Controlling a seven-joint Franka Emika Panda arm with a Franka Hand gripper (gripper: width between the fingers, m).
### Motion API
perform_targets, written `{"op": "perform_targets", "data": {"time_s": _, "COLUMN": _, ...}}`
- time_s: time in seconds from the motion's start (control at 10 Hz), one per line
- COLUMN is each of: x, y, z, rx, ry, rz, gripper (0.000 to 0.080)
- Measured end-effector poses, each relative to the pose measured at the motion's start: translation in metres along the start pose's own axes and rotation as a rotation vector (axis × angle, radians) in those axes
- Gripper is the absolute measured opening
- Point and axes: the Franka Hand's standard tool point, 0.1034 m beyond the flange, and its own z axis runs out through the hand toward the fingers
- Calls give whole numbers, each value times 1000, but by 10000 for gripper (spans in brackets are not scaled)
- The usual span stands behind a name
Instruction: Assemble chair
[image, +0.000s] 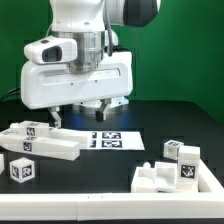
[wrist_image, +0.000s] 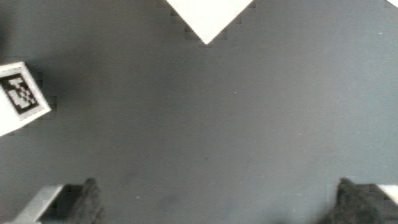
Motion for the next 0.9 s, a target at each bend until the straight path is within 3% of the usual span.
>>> {"op": "perform_targets", "data": {"time_s": 0.2, "x": -10, "y": 5, "z": 4, "rx": 6, "ry": -9, "rz": -41, "gripper": 649}}
{"op": "perform_targets", "data": {"time_s": 0.5, "x": -61, "y": 25, "z": 14, "rx": 28, "ry": -35, "rz": -126, "gripper": 649}}
{"op": "perform_targets", "data": {"time_s": 0.6, "x": -74, "y": 27, "z": 15, "rx": 17, "ry": -19, "rz": -159, "gripper": 649}}
{"op": "perform_targets", "data": {"time_s": 0.7, "x": -74, "y": 32, "z": 9, "rx": 12, "ry": -5, "rz": -162, "gripper": 649}}
{"op": "perform_targets", "data": {"time_s": 0.9, "x": -74, "y": 30, "z": 12, "rx": 14, "ry": -12, "rz": -162, "gripper": 649}}
